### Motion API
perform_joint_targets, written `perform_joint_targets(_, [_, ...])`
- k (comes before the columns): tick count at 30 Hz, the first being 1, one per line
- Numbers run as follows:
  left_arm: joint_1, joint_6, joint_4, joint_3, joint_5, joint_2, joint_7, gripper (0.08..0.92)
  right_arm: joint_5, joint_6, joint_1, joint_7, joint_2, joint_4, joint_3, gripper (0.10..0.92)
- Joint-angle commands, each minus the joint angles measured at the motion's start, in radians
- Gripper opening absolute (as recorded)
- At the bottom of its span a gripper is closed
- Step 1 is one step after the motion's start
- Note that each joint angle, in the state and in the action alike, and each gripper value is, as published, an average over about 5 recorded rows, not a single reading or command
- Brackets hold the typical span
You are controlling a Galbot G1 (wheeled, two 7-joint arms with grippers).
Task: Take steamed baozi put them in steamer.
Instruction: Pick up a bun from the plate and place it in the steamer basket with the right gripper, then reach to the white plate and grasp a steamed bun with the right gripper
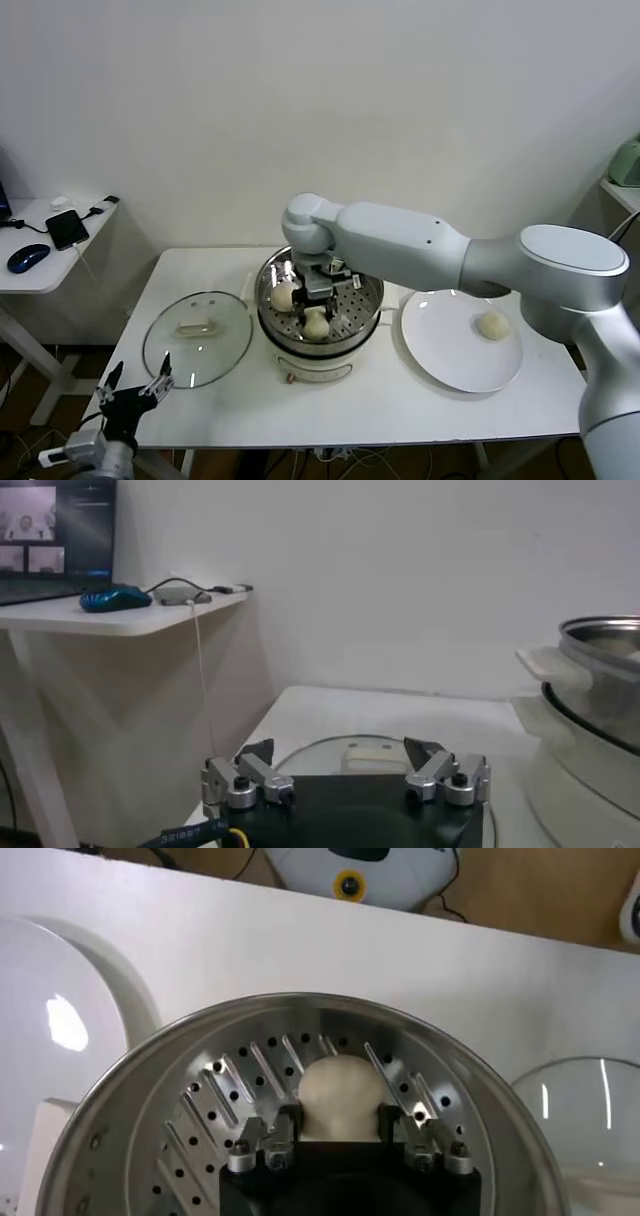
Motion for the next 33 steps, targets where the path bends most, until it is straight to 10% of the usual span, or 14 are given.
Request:
perform_joint_targets(1, [0.000,0.001,0.004,0.004,0.002,-0.044,0.000,0.823,0.007,-0.120,0.022,-0.027,-0.024,0.037,0.038,0.678])
perform_joint_targets(7, [-0.002,0.004,0.001,0.013,0.004,-0.042,0.002,0.823,0.029,-0.256,0.054,-0.075,-0.102,0.023,0.182,0.810])
perform_joint_targets(22, [0.000,0.030,-0.027,0.012,-0.043,-0.011,0.034,0.823,0.118,-0.903,0.015,-0.114,-0.577,-0.013,0.368,0.823])
perform_joint_targets(33, [0.017,0.028,-0.054,0.022,-0.067,-0.009,0.051,0.823,-0.043,-0.903,-0.347,-0.090,-0.716,-0.057,0.650,0.823])
